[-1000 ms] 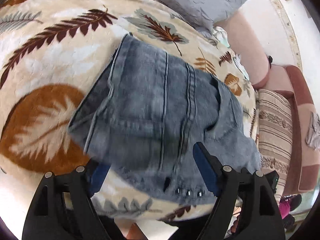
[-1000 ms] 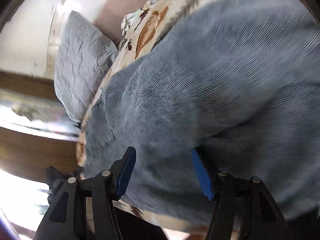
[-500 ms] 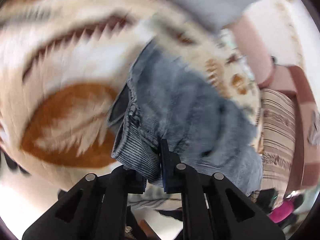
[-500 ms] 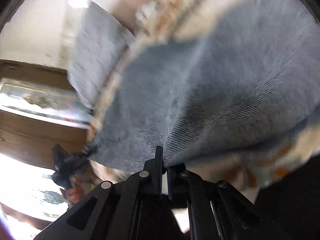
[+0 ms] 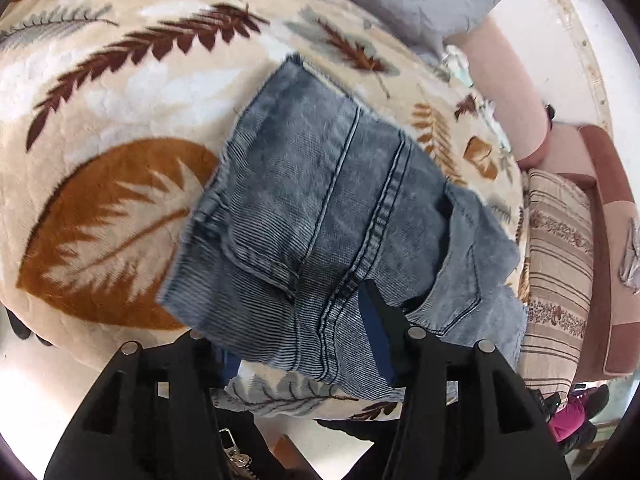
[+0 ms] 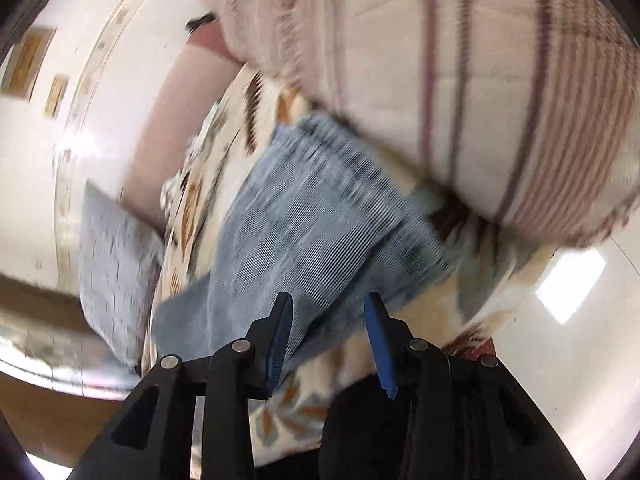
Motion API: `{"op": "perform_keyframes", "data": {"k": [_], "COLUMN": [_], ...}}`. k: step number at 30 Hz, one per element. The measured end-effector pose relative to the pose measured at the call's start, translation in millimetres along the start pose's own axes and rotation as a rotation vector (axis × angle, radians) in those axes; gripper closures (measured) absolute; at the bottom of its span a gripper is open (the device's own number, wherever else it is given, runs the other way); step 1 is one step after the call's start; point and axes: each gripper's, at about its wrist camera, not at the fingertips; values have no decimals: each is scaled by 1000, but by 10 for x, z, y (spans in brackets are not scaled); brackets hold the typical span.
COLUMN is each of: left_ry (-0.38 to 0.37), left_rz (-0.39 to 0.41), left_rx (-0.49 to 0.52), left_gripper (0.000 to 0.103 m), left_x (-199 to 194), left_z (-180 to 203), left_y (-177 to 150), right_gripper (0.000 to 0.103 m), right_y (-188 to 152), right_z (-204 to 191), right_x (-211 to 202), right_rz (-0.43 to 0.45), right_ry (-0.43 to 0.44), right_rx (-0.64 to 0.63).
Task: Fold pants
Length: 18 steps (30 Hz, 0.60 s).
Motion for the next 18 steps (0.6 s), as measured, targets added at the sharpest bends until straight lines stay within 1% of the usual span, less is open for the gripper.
{"op": "perform_keyframes", "data": {"k": [2,3,4,5,6,7,8,9,10,11,12,14,15,16,17,18], "left_ry": [11,9,9,-7,-17,-16,-5,14,34,59,73,102,95,82,69,53], "left_rz": [3,7,12,26,40,60,77,85,83,67,46,5,7,0,-10,-17], "left_rx": [0,-3,-7,-10,-4,13,34,52,57,46,28,1,7,17,28,43], "left_gripper": [52,53,58,70,73,74,74,74,74,74,74,74,74,74,74,74], "left_x": [11,-1,-23,-69,-130,-181,-212,-210,-180,-101,-23,108,91,33,-33,-118], "left_z": [26,39,52,78,120,166,200,215,204,153,104,-20,-41,-47,-49,-58], "left_y": [28,52,73,95,112,123,126,126,130,130,126,98,89,81,74,58], "right_gripper": [63,66,74,96,97,97,97,97,97,97,97,96,93,87,85,85], "right_y": [63,106,155,181,194,193,176,113,96,80,63,18,-19,-66,-87,-91], "right_z": [-37,-115,-177,-221,-260,-253,-288,-319,-292,-224,-83,96,177,185,160,134], "right_x": [62,151,198,187,51,-111,-280,-341,-356,-324,-199,0,72,82,15,-30], "right_rz": [23,22,20,29,73,119,176,203,210,203,165,94,60,51,45,45], "right_ry": [-4,-19,-20,0,36,46,39,11,-18,-46,-90,-131,-129,-120,-138,-146], "right_rx": [5,6,8,3,-20,-44,-86,-111,-119,-117,-94,-43,-18,-3,-5,-13]}}
Point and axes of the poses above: each gripper's, at about its wrist camera, not at the fingertips, and x roughly the way its jaws point, z to its right, y to its top, and after that the axes turned 14 degrees about -y, right-handed
